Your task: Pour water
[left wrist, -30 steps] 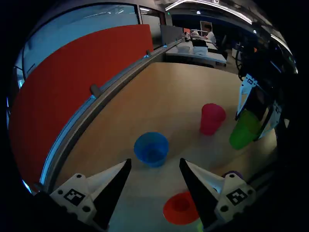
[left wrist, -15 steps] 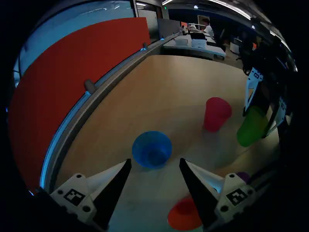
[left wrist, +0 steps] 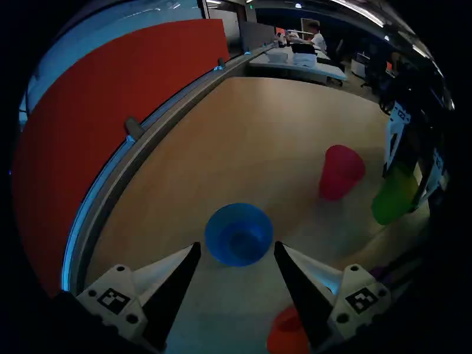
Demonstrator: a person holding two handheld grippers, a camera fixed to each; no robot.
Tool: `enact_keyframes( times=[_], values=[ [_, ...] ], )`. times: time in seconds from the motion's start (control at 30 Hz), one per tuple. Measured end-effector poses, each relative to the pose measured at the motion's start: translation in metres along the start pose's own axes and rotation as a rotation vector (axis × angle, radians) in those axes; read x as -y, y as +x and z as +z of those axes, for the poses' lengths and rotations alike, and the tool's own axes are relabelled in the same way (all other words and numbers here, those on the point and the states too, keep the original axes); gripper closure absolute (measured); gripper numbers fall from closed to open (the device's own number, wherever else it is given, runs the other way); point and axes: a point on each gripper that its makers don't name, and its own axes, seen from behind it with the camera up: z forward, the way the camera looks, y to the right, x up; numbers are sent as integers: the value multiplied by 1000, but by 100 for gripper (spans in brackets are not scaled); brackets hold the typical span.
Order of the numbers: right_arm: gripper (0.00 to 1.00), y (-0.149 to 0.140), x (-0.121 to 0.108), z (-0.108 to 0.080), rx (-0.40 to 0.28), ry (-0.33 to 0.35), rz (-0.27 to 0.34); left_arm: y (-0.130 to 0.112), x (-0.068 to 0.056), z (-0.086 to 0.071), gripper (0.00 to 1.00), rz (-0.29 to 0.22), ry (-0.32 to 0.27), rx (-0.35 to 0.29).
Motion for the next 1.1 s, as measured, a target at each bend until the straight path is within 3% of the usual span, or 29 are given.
enact_keyframes(
  times=[1.1],
  values=[
    [8,-11,-3,-1,-1,4,18,-1,-5,29,8,37,-32,90]
  ],
)
